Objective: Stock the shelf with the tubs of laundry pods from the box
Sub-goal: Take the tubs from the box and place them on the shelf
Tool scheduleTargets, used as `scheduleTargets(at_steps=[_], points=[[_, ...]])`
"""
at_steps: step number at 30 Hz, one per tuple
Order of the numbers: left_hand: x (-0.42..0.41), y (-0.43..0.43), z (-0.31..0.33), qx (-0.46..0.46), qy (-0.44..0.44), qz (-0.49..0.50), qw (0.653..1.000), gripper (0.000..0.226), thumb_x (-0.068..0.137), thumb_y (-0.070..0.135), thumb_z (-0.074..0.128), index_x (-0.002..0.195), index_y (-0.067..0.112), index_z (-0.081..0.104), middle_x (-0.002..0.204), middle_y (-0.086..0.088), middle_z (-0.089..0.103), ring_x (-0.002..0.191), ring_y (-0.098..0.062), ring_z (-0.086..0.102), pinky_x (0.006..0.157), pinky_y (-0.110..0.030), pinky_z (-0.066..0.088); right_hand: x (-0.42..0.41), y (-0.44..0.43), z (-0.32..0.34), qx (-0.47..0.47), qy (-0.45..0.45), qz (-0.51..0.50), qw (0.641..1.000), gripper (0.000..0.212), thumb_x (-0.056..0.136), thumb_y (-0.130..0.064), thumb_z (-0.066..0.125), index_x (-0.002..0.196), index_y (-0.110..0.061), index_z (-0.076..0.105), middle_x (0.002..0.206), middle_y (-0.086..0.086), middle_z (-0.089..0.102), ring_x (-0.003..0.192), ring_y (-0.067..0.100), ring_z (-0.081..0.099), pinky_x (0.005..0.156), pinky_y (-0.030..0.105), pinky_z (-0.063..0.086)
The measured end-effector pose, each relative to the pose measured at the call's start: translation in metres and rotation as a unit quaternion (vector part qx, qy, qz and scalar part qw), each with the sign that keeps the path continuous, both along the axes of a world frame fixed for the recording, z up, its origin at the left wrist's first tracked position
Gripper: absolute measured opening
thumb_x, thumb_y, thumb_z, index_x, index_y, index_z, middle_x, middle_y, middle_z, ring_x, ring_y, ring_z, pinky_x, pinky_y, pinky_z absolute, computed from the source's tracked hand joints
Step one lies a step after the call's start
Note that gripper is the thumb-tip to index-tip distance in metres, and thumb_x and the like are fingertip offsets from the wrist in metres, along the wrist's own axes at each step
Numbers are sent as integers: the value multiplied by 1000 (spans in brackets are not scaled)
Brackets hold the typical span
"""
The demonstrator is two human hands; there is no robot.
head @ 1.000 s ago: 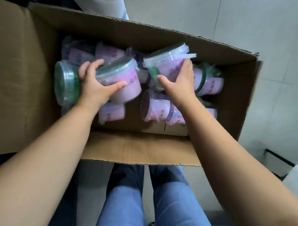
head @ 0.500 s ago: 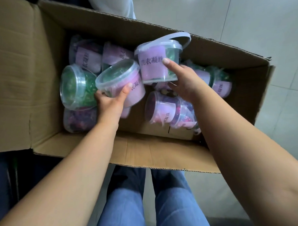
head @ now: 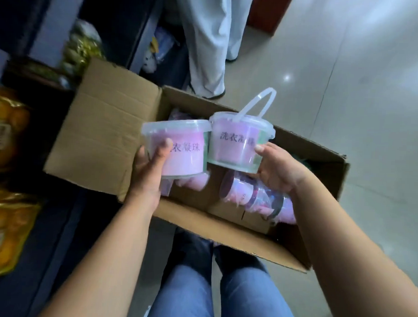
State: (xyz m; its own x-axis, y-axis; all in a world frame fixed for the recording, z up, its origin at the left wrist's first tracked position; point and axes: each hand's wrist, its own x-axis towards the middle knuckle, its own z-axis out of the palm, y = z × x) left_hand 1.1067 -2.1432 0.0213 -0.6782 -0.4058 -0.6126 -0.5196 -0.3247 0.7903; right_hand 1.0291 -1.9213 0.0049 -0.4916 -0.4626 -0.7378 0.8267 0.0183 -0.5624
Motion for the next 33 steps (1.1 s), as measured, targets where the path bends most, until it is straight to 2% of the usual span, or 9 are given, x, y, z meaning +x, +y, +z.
scheduleTargets(at_steps=[3,8,11,14,16,20,24,27,33], points=[[16,-16,59,-49,75,19,996,95,34,73,76,105,13,59,97,-1,66,91,-19,62,74,-33,50,-12,-24,60,-71,48,44,995,57,56,-29,81,105,-10,58,91,5,72,77,18,70,62,29,58],[60,-34,161,-129,188,77,971,67,38,72,75,90,30,70,89,14,72,88,-2,66,76,-24,50,-10,-79,165,-154,155,129,967,92,38,-45,91,111,-1,58,104,13,70,97,27,66,83,37,54],[110,-44,220,-160,228,142,950,66,31,71,77,85,34,70,87,15,72,87,-2,67,77,-24,53,11,-117,224,-201,177,209,940,92,33,-45,91,109,-4,59,101,8,72,94,18,68,75,26,55],[184,-57,275,-205,243,222,922,79,28,69,79,94,28,66,95,8,72,96,-10,66,87,-35,51,51,-161,283,-271,177,301,897,93,32,-42,92,110,-5,57,99,5,73,90,15,70,68,25,56],[231,-63,308,-234,253,269,899,86,30,66,81,100,20,62,97,5,72,96,-11,66,84,-33,54,84,-191,314,-295,195,351,867,93,32,-44,92,111,-7,57,101,3,72,93,14,69,71,25,56],[338,-69,365,-278,256,392,839,49,54,32,81,98,22,60,91,8,72,94,-13,64,80,-31,56,173,-252,370,-326,239,463,789,94,32,-52,89,112,-14,58,106,-1,71,101,13,66,77,23,55],[440,-75,387,-317,236,461,795,83,27,55,83,101,29,58,105,7,69,99,-9,63,83,-27,47,269,-300,402,-360,230,523,737,94,27,-48,91,109,-16,60,104,-2,72,98,11,67,77,23,55],[504,-80,389,-325,237,497,769,81,31,54,79,105,28,56,108,5,68,105,-12,61,92,-33,46,336,-329,411,-370,216,552,715,91,24,-44,93,104,-15,64,102,0,72,95,13,68,81,27,55],[621,-102,382,-339,214,494,772,112,21,65,83,120,21,53,113,2,68,106,-13,63,93,-36,49,449,-379,411,-336,221,598,693,96,14,-42,93,99,-8,65,99,7,73,92,18,68,86,34,52]])
